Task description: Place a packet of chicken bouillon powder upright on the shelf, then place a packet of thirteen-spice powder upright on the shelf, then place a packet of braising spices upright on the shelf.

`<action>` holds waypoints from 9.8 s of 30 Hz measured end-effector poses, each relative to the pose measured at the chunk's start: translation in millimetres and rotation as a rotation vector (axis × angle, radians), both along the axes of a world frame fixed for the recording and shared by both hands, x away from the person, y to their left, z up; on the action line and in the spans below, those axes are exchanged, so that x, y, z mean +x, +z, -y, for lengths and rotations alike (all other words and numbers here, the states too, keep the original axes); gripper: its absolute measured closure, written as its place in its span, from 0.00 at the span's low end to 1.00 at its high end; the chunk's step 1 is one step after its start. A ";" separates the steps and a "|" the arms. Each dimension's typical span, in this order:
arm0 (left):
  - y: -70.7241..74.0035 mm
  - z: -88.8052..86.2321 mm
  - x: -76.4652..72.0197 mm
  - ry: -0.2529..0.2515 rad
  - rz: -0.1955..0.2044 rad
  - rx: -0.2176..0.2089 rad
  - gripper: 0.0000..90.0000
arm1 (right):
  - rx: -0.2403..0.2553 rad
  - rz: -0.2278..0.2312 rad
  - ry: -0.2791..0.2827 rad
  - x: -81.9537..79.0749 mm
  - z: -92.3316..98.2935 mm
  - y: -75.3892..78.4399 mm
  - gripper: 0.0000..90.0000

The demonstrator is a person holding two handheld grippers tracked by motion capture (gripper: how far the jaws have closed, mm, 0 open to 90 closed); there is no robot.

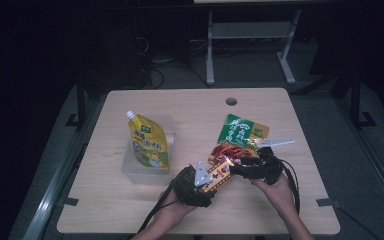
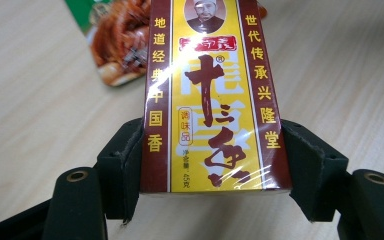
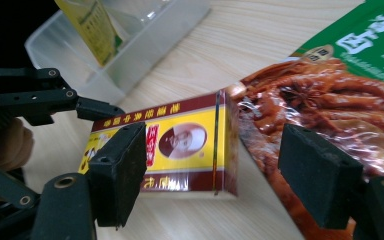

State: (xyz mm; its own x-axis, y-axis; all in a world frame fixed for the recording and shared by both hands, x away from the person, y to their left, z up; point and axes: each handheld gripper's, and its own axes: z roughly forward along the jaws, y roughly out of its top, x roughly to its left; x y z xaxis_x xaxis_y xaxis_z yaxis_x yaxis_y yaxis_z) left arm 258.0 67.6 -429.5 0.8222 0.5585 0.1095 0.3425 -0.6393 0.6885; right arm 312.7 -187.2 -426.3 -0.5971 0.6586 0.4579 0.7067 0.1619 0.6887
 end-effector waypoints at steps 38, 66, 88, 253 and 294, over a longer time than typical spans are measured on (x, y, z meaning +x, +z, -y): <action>3.7 -3.9 7.2 0.071 0.028 -0.039 0.35 | 0.287 -0.178 0.074 23.9 -12.2 -0.2 0.70; -0.8 -15.0 -24.4 -0.031 0.008 -0.085 0.29 | -0.010 0.091 0.172 17.9 -46.8 59.2 0.75; -11.8 -14.5 -37.4 -0.114 -0.033 -0.111 0.26 | -0.066 0.224 0.355 22.5 -105.1 99.5 0.75; -9.7 -21.4 -31.8 -0.107 -0.055 -0.164 0.25 | -0.069 0.291 0.532 41.3 -144.1 88.4 0.56; -3.5 -27.1 -24.5 -0.090 -0.030 -0.184 0.25 | -0.102 0.225 0.342 38.8 -44.7 79.9 0.44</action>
State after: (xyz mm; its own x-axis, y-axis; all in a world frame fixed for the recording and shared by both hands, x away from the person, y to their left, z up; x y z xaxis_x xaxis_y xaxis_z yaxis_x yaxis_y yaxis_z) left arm 233.6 94.7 -433.0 0.8709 0.4913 -0.0127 0.3119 -0.5326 0.7868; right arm 351.5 -142.6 -346.4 -0.8671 0.4399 0.2336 0.4338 0.4362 0.7884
